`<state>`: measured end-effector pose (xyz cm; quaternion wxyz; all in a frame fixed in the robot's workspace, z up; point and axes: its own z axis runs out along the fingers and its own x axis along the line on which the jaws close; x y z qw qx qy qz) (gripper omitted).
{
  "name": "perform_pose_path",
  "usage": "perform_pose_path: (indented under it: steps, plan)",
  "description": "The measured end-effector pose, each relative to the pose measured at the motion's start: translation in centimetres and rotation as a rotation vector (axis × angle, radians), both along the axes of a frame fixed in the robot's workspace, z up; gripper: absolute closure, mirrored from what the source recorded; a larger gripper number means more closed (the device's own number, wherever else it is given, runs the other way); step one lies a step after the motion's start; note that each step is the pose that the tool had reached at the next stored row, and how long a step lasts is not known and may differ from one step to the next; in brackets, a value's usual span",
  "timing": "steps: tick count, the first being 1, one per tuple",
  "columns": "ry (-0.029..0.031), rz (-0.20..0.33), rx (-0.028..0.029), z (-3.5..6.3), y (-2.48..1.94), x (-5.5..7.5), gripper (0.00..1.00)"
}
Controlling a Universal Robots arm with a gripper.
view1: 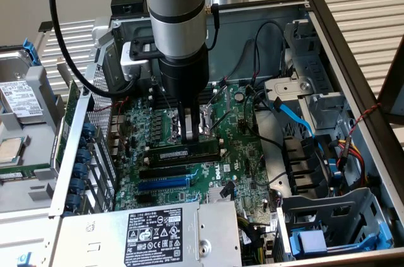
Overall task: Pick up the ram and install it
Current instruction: 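Insert the ram into the slot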
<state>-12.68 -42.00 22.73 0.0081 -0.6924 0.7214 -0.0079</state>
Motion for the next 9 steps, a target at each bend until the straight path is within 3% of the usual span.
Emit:
perform_pose_path:
  steps: [2, 3, 5, 6, 9]
  plan:
    - [0.0004, 0.000, 0.0001, 0.00, 0.00, -0.02, 0.86]
    - [0.0002, 0.000, -0.0001, 0.00, 0.00, -0.02, 0.80]
    - [0.0000, 0.000, 0.0000, 0.00, 0.00, 0.00, 0.80]
    - [0.0000, 0.000, 0.0000, 0.00, 0.00, 0.00, 0.73]
    - [-0.0001, 0.000, 0.0002, 0.16, 0.00, 0.00, 0.73]
